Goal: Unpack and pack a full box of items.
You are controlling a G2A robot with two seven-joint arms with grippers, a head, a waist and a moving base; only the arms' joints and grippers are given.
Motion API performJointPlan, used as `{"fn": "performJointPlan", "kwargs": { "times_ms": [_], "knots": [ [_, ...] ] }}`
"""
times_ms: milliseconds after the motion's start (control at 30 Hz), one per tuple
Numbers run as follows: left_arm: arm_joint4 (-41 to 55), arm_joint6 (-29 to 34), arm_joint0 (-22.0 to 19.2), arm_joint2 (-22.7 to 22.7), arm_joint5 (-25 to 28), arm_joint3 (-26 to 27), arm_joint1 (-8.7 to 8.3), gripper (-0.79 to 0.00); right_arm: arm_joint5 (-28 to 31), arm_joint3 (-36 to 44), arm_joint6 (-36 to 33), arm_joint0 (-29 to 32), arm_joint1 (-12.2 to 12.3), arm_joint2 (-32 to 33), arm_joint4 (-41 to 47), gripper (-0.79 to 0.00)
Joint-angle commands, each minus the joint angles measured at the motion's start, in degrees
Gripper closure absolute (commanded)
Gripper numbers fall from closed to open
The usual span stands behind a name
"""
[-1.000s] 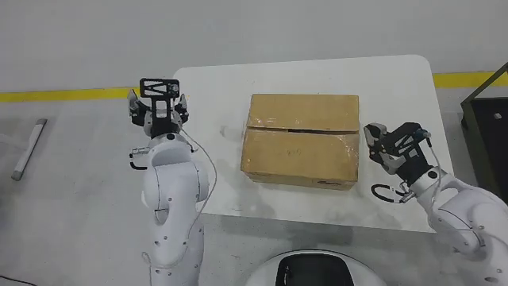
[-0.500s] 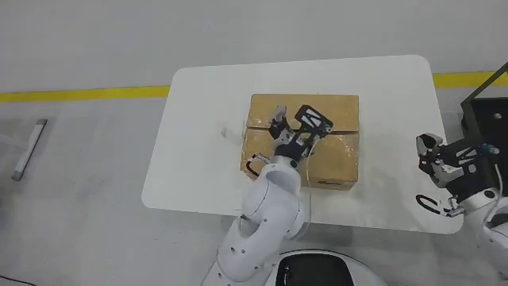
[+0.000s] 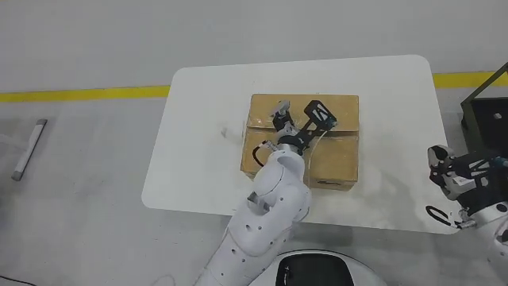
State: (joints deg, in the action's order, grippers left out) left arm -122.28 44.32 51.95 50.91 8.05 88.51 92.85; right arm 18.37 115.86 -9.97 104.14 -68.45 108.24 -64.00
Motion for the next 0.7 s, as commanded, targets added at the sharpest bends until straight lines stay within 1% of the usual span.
{"fn": "performJointPlan", "kwargs": {
  "times_ms": [0, 100, 133, 167, 200, 367, 433, 533, 667],
  "knots": [
    [-0.79, -0.61, -0.78, -0.2, 0.49, -0.95, 0.15, -0.785, -0.19, 0.07, -0.02, 0.06, -0.02, -0.13, 0.14, 0.0],
    [-1.45, -2.25, -1.26, -0.33, 0.47, -1.69, 0.33, -0.776, -0.43, 0.24, -0.08, 0.13, -0.04, -0.49, 0.1, 0.0],
    [-1.69, -2.83, -1.26, -0.34, 0.33, -1.88, 0.37, -0.634, -0.45, 0.24, -0.06, 0.12, -0.04, -0.57, 0.05, 0.0],
    [-1.49, -3.55, -1.18, -0.32, 0.41, -1.92, 0.42, -0.517, -0.47, 0.15, -0.08, 0.1, -0.05, -0.67, 0.06, 0.0],
    [-1.66, -4.06, -1.15, -0.26, 0.44, -1.81, 0.44, 0.0, -0.5, 0.1, -0.06, 0.05, -0.04, -0.72, 0.04, 0.0],
    [-2.61, -5.78, -0.05, -0.33, 1.29, -1.05, 0.47, 0.0, -0.87, 0.02, -0.14, -0.11, -0.06, -1.15, -0.08, 0.0],
    [-0.19, -6.17, 0.82, 0.38, 1.12, 0.27, 0.59, 0.0, -0.94, 0.05, -0.16, -0.21, -0.07, -1.36, 0.01, 0.0],
    [0.14, -7.19, 1.62, 0.95, 1.68, 1.98, 0.53, 0.0, -1.01, 0.06, -0.23, -0.36, -0.07, -1.53, 0.1, 0.0],
    [0.6, -7.04, 3.45, 1.98, 2.73, 4.38, 0.34, 0.0, -0.77, -0.21, -0.11, -0.45, -0.04, -1.6, -0.05, 0.0]
  ]
}}
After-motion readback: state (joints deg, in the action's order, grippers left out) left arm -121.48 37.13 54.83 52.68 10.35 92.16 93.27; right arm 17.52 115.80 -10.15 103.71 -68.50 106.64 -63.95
